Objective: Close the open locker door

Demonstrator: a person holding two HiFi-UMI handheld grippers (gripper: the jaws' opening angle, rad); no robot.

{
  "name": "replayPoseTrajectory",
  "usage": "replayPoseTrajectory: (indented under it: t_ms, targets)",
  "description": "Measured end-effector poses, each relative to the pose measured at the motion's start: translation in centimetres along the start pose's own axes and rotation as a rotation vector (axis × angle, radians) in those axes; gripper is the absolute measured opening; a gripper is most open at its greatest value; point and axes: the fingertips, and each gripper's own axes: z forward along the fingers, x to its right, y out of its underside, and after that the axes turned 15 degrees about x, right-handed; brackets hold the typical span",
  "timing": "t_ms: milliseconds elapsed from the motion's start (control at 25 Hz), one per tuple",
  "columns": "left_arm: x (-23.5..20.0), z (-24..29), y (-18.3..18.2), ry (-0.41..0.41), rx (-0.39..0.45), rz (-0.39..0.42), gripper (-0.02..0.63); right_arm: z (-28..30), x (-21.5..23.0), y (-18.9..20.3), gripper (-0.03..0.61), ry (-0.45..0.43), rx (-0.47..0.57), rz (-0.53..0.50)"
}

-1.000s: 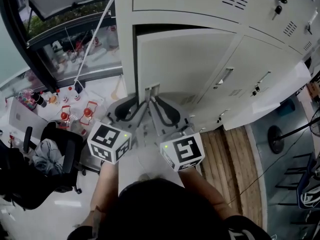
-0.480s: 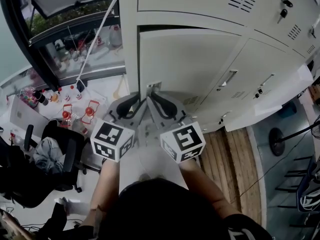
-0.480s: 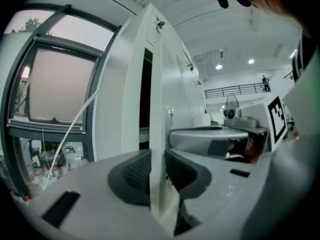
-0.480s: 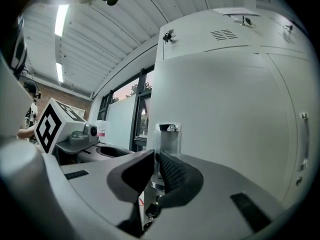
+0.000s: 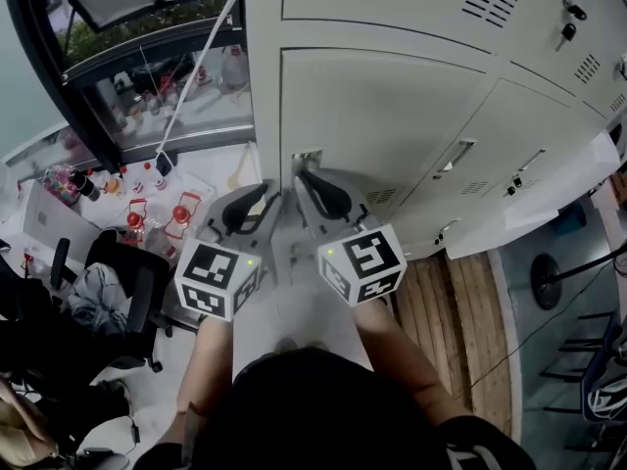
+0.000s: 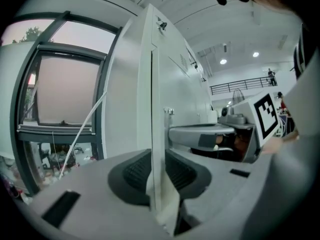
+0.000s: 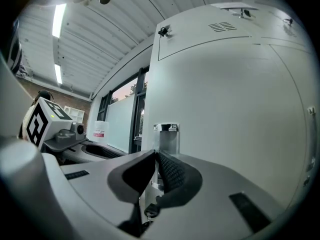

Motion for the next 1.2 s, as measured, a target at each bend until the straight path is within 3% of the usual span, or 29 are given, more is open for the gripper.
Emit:
replayPoseTrajectory:
  t_ms: [200, 440, 840, 1200]
  targets:
    - [-0.3, -0.4, -0.8, -0.019, 0.033, 0.017, 0.078, 0.6, 0.4, 0.2, 0.034, 0.013, 0.001, -0.008]
    - [-0.3, -0.6, -1.1, -0.037, 0.049, 0.034, 0.002, 1.1, 0.6, 0.3, 0.034, 0.028, 0.002, -0.017]
    - [-0.3, -1.0, -1.3, -0.042, 0.046, 0.052, 0.002, 1.5, 0.9, 0.5, 0.032, 0.044, 0.007, -0.023]
    - [0.0, -1.5, -1.7, -0.114, 0.057, 0.043, 0.002, 1.4, 0.9, 0.5, 0.034, 0.068, 0.000, -0.018]
